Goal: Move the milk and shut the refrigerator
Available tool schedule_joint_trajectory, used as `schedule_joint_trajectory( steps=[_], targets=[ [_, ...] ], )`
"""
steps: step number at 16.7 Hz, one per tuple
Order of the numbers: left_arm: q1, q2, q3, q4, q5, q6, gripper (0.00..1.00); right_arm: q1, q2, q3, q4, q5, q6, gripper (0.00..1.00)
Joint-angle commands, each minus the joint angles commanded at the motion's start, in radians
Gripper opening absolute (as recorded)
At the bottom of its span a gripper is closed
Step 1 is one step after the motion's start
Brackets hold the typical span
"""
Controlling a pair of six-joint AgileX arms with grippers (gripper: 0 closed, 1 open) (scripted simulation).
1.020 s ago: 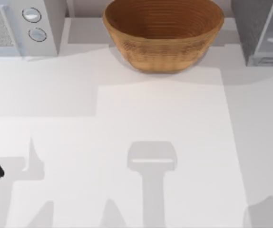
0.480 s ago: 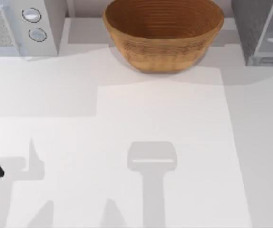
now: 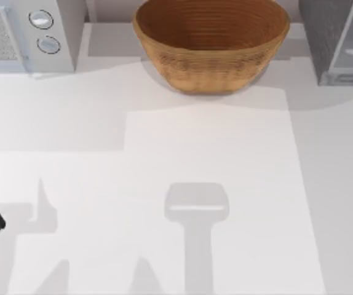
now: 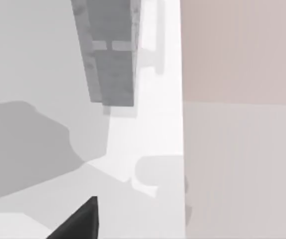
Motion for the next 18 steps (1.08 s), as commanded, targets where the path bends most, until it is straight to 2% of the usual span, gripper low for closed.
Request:
schedule_joint_trajectory(
  steps=[4,7,14,18],
  targets=[
    [0.000,0.000,0.000,0.000,0.000,0.000,1.00,0.065,0.014,0.012,0.057,0.005,0.067,1.00],
    [0.000,0.000,0.000,0.000,0.000,0.000,1.00,0.211,0.034,0.031,0.187,0.022,0.228,1.00],
    [0.000,0.000,0.000,0.000,0.000,0.000,1.00,0.623,0.058,0.039,0.695,0.101,0.881,1.00],
    [0.000,0.000,0.000,0.000,0.000,0.000,1.00,0.789,0.042,0.008,0.988,0.152,1.210,1.00]
  ],
)
